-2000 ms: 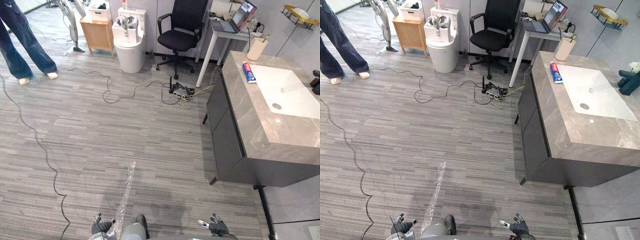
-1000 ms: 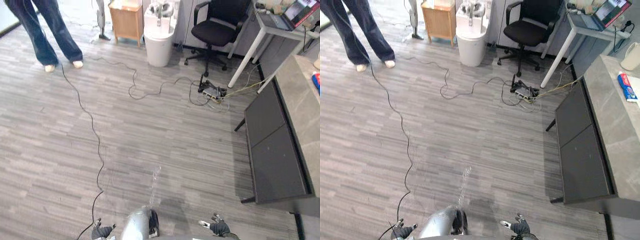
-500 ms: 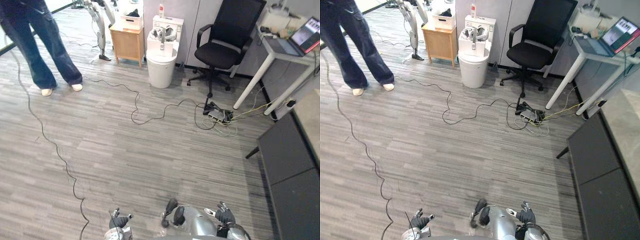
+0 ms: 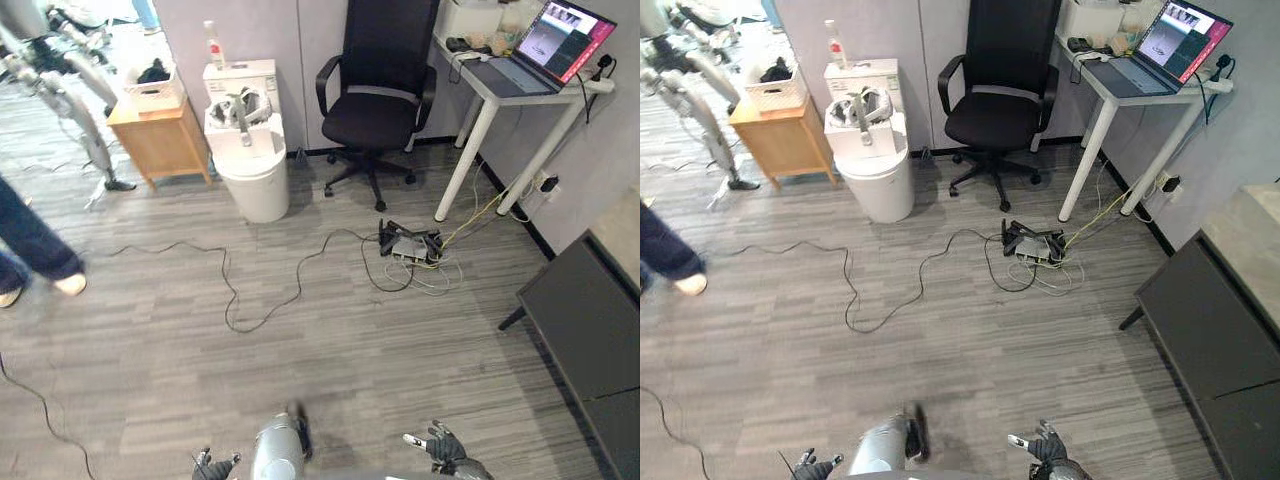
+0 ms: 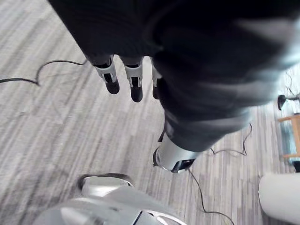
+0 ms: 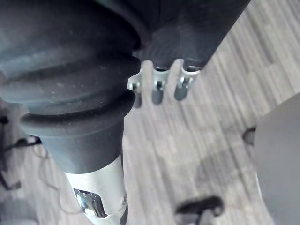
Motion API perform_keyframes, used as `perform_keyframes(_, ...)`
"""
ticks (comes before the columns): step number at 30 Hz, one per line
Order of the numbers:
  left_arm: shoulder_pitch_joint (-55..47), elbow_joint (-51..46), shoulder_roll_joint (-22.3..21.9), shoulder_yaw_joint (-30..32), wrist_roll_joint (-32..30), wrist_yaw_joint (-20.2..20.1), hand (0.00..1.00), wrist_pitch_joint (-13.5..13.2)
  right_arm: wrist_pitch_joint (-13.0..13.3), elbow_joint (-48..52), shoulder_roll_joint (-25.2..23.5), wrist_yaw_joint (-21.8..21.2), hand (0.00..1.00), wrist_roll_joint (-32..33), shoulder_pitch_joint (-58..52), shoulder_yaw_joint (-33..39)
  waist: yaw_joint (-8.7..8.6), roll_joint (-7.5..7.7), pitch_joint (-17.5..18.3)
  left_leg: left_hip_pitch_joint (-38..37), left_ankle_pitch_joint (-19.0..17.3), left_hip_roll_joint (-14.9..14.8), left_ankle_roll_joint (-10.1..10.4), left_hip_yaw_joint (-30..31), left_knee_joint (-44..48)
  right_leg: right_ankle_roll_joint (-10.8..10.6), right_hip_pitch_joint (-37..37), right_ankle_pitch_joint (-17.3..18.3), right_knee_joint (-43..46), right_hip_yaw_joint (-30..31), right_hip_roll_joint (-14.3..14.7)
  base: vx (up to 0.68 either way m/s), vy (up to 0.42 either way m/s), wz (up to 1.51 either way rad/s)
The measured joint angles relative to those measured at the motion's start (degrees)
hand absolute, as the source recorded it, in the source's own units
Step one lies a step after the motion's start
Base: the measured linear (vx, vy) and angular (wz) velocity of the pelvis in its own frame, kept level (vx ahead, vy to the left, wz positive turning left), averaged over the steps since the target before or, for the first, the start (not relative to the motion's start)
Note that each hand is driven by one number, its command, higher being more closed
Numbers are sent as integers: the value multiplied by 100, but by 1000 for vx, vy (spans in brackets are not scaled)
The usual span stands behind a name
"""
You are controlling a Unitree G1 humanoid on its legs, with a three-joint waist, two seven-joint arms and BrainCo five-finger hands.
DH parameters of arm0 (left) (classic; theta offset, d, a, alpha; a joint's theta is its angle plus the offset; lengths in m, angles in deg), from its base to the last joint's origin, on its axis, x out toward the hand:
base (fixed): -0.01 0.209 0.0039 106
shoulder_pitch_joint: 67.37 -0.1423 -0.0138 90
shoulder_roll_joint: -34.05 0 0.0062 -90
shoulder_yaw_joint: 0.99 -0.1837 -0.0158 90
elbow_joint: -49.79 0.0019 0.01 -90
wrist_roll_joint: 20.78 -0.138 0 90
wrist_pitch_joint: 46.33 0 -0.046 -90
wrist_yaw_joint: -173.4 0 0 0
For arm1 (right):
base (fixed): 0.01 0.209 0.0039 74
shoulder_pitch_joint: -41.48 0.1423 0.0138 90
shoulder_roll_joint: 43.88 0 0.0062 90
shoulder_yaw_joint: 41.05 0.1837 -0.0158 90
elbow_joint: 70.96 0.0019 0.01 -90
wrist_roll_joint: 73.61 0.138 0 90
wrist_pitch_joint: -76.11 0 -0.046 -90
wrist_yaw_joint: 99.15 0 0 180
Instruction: Organize washtable
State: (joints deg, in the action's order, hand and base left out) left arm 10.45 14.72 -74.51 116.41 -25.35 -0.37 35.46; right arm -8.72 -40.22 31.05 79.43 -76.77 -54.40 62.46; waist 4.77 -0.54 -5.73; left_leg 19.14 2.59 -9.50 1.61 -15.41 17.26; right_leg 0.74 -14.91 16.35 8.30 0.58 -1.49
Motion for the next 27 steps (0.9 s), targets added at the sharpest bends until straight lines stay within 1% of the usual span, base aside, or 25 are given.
perform_keyframes(1,12,38,127,-55,-2,-1,0,3,0,-4,-112,-3,0,-23,-51,5,-62,169,105,-21,-242,192,-102,-52,44,19,69,-33,208,11,-191,641,465,-15)
perform_keyframes(2,38,21,178,-98,-6,-5,0,-29,42,17,-155,-20,0,-73,-96,32,-82,263,156,-22,-502,325,-328,-49,223,-89,326,-130,800,104,-337,599,444,8)
perform_keyframes(3,47,21,213,-106,-6,-17,0,-39,62,19,-184,-27,0,-94,-109,78,-88,304,171,-41,-617,389,-430,-53,402,-157,433,-174,1176,180,-401,699,480,16)
perform_keyframes(4,77,90,272,-170,-6,-21,0,-33,80,3,-226,-37,0,-131,-110,197,-106,343,175,-153,-977,487,-540,-80,754,-344,631,-279,2040,213,-515,551,365,15)
perform_keyframes(5,144,190,320,-204,-6,-38,0,-5,83,-14,-218,-89,0,-185,-106,243,-91,315,145,-335,-1243,557,-672,-169,970,-543,997,-356,3202,281,-607,481,285,13)
perform_keyframes(7,213,332,363,-199,-7,-79,0,45,89,9,-167,-135,0,-183,-95,247,-103,334,130,-782,-1370,612,-718,-309,938,-598,1607,-349,4533,162,-732,370,199,-16)
perform_keyframes(8,204,341,357,-187,-6,-89,0,46,88,14,-155,-134,0,-179,-94,249,-101,313,118,-956,-1369,592,-718,-397,868,-568,1751,-334,4712,52,-774,280,144,-52)
perform_keyframes(9,188,365,339,-158,-7,-95,0,50,89,56,-163,-125,0,-175,-94,249,-101,282,102,-1338,-1390,519,-684,-604,645,-485,2044,-295,4740,-330,-891,236,120,-78)
perform_keyframes(10,175,367,301,-71,-7,-105,0,53,91,113,-152,-125,0,-173,-89,246,-98,240,85,-1715,-1471,426,-553,-882,331,-353,2230,-235,4478,-891,-1051,198,117,-87)
perform_keyframes(11,161,366,299,-57,-7,-112,0,56,91,129,-157,-123,0,-171,-89,246,-99,256,83,-1922,-1494,408,-514,-1029,145,-320,2310,-229,4266,-1211,-1156,150,97,-101)
perform_keyframes(12,136,367,311,-19,-4,-125,0,56,89,145,-161,-119,0,-169,-94,246,-113,312,89,-2237,-1521,391,-447,-1353,-121,-126,2422,-402,3682,-1925,-1345,108,62,-121)
perform_keyframes(13,89,361,335,-6,-6,-128,0,50,86,146,-176,-118,0,-165,-93,250,-118,394,81,-2455,-1574,403,-318,-1713,-242,147,2544,-1157,2850,-2572,-1414,111,32,-138)
perform_keyframes(14,104,379,334,35,-10,-132,0,50,85,147,-167,-123,0,-164,-96,250,-122,391,84,-2548,-1611,394,-252,-1908,-276,223,2589,-1169,2722,-2777,-1364,128,-12,-184)
perform_keyframes(15,64,547,308,42,-33,-132,0,104,80,151,-95,-124,0,-155,-99,265,-147,241,158,-2670,-1625,218,-135,-2345,-344,217,2566,-1164,2233,-2835,-1108,176,-37,-210)
perform_keyframes(16,67,598,324,23,-56,-133,0,140,75,173,-100,-116,0,-116,-72,282,-222,214,143,-2691,-1623,117,-103,-2792,-328,210,2559,-1164,1785,-3100,-935,177,-39,-217)
perform_keyframes(17,81,629,358,-1,-70,-135,0,142,68,170,-121,-115,0,-91,-57,308,-248,230,132,-2712,-1625,97,-96,-2975,-310,219,2560,-1177,1524,-3230,-855,192,-83,-209)
perform_keyframes(18,142,709,436,-113,-95,-141,0,162,57,167,-177,-117,0,-44,-57,458,-291,260,118,-2768,-1657,65,-17,-3283,-255,251,2557,-1189,1123,-3415,-684,153,-107,-194)
perform_keyframes(19,228,811,460,-219,-142,-157,0,182,66,236,-221,-117,0,90,-47,598,-369,250,71,-2928,-1646,15,42,-3436,-278,385,2490,-1252,917,-3309,-472,152,-110,-173)
perform_keyframes(20,258,806,451,-265,-188,-174,0,182,73,309,-238,-115,0,98,-40,657,-428,199,27,-3034,-1626,10,96,-3497,-318,377,2450,-1254,866,-3197,-381,106,-65,-146)
perform_keyframes(21,324,790,428,-324,-275,-238,0,168,70,426,-245,-113,0,103,-70,734,-529,117,-8,-3246,-1603,-44,207,-3646,-305,310,2366,-1206,771,-2933,-192,109,-44,-123)
perform_keyframes(23,435,737,349,-348,-285,-249,0,161,56,485,-234,-109,0,109,-116,747,-552,61,40,-3310,-1598,-286,356,-3742,131,276,2255,-630,708,-2989,-70,158,-65,-128)
perform_keyframes(24,473,682,294,-349,-287,-252,0,159,43,476,-213,-109,0,151,-139,749,-517,-66,109,-3280,-1562,-678,471,-3798,693,158,2112,-458,676,-3102,6,186,-84,-111)
perform_keyframes(25,465,617,261,-301,-285,-251,0,153,37,481,-205,-108,0,160,-138,757,-506,-49,129,-3187,-1586,-919,508,-3722,1216,207,2129,-400,841,-3085,17,211,-82,-136)
perform_keyframes(26,472,494,264,-142,-275,-250,0,133,38,474,-270,-103,0,242,-155,800,-518,80,74,-2949,-1510,-1415,453,-3456,2512,388,2195,-526,1068,-2936,70,159,-119,-122)
perform_keyframes(27,480,454,206,53,-252,-249,0,154,3,475,-272,-87,0,304,-158,841,-492,-75,107,-2529,-1192,-1963,-141,-2865,3558,485,2016,-471,991,-2763,386,206,-110,-132)
